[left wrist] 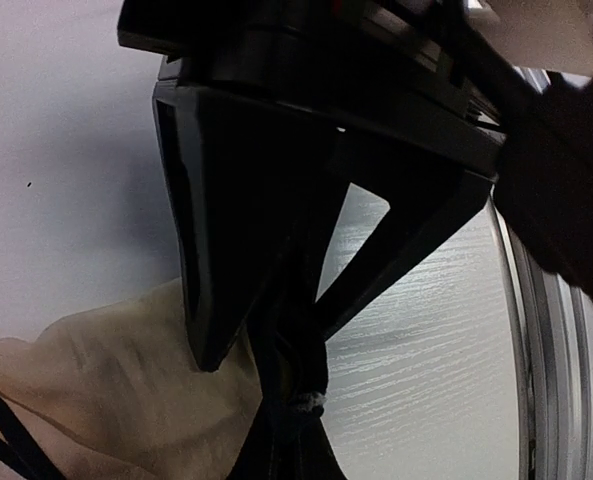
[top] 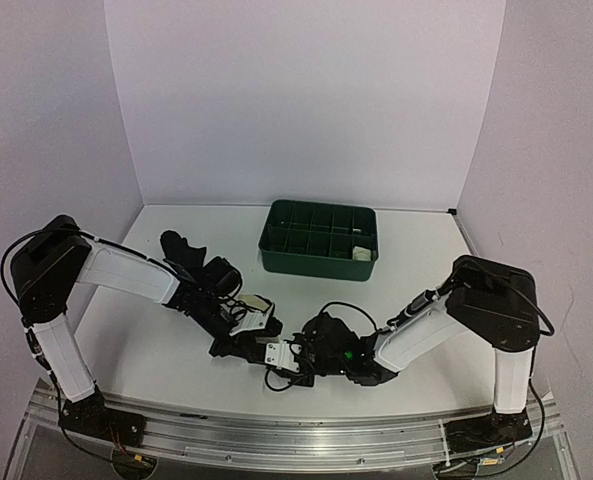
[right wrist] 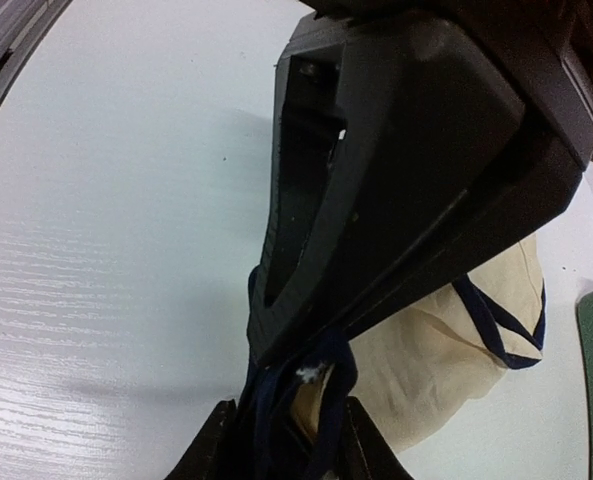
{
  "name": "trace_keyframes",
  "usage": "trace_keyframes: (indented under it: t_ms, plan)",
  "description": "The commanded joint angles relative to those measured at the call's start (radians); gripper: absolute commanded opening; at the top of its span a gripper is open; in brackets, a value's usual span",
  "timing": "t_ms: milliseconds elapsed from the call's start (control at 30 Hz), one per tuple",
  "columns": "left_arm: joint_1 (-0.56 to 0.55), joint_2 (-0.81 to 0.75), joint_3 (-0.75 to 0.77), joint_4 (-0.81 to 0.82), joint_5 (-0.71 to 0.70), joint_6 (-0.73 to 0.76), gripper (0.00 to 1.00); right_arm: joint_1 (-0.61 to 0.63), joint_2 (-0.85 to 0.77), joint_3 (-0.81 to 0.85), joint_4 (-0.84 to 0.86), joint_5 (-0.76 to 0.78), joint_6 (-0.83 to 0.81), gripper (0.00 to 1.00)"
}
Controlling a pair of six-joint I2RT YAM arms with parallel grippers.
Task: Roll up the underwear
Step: Roll the underwear to the center of the board.
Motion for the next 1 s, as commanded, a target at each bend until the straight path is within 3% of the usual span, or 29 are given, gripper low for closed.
trace_keyframes:
  t_ms: [0, 100, 167, 233, 333, 433, 533, 600, 733, 800, 900, 967]
  plan:
    - [0.017, 0.014, 0.040, -0.023, 0.037, 0.002, 0.00, 0.015, 0.022, -0.025, -0.008, 0.044, -0.031, 0.21]
    - [0.018, 0.015, 0.043, -0.028, 0.040, 0.006, 0.00, 0.019, 0.016, -0.019, -0.047, 0.050, -0.046, 0.03]
    - [0.017, 0.018, 0.045, -0.032, 0.042, 0.009, 0.00, 0.026, 0.005, -0.001, -0.108, 0.050, -0.053, 0.00]
    - [0.019, 0.013, 0.043, -0.038, 0.041, 0.018, 0.14, 0.040, -0.016, 0.019, -0.210, 0.082, -0.045, 0.00]
    - [0.026, -0.001, 0.065, -0.101, 0.038, 0.041, 0.51, 0.074, -0.054, 0.043, -0.353, 0.189, -0.024, 0.00]
    - [0.090, -0.005, 0.159, -0.292, 0.129, 0.103, 0.65, 0.100, -0.085, 0.042, -0.442, 0.230, 0.024, 0.00]
    - [0.174, 0.021, 0.280, -0.487, 0.209, 0.179, 0.71, 0.137, -0.092, 0.048, -0.489, 0.259, 0.041, 0.00]
    - [0.218, 0.043, 0.328, -0.459, 0.183, 0.075, 0.74, 0.162, -0.087, 0.065, -0.513, 0.285, 0.041, 0.00]
    - [0.229, 0.116, 0.380, -0.274, -0.046, -0.362, 0.81, 0.187, -0.076, 0.104, -0.552, 0.299, 0.067, 0.00]
    - [0.221, 0.170, 0.420, -0.272, -0.096, -0.514, 0.87, 0.199, -0.071, 0.133, -0.583, 0.310, 0.078, 0.00]
    - [0.203, 0.230, 0.447, -0.240, -0.156, -0.605, 0.83, 0.207, -0.070, 0.159, -0.628, 0.287, 0.108, 0.00]
    - [0.180, 0.246, 0.443, -0.205, -0.169, -0.616, 0.72, 0.207, -0.077, 0.180, -0.682, 0.253, 0.133, 0.00]
